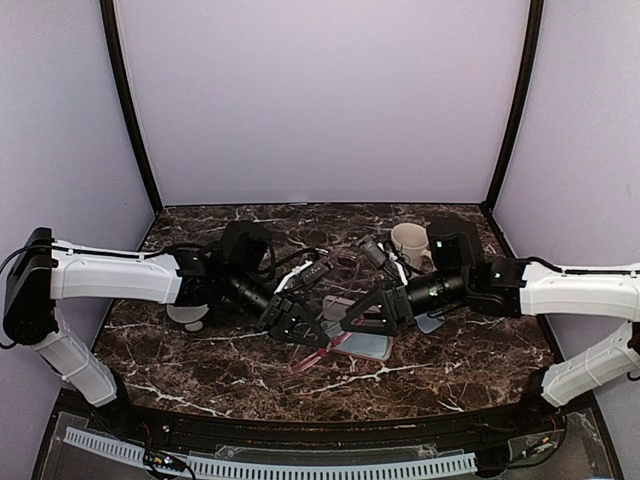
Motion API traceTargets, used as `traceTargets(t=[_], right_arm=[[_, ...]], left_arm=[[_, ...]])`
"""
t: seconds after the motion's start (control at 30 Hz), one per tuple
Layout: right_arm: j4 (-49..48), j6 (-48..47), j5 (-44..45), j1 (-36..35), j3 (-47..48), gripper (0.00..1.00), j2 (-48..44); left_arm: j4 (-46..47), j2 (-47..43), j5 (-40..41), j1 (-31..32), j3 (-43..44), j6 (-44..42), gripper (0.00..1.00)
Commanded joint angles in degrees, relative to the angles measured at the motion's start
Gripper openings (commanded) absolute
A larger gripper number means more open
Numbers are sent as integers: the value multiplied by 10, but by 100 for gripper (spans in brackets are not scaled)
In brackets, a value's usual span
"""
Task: Organize the sunglasses
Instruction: Pass from the left arm to the right
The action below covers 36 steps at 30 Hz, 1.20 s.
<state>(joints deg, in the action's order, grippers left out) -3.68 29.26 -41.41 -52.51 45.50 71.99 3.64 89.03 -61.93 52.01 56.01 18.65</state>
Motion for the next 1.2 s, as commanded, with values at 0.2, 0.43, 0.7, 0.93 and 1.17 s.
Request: traceTargets(t=[0.2, 0.43, 0.7, 0.93, 1.17], right_arm=[[-32, 2, -31, -16, -16, 94, -13], [-44, 6, -21, -16, -12, 80, -6], [-53, 5, -26, -16, -11, 61, 1], [-51, 5, -19, -15, -14, 49, -1], [-44, 10, 4, -12, -19, 38, -7]], left_arm=[[32, -14, -15, -2, -1, 5, 0], [36, -14, -21, -2, -7, 11, 0], [44, -13, -30, -2, -10, 16, 0], [50, -13, -33, -2, -13, 21, 0], [59, -12, -34, -2, -14, 30, 4]])
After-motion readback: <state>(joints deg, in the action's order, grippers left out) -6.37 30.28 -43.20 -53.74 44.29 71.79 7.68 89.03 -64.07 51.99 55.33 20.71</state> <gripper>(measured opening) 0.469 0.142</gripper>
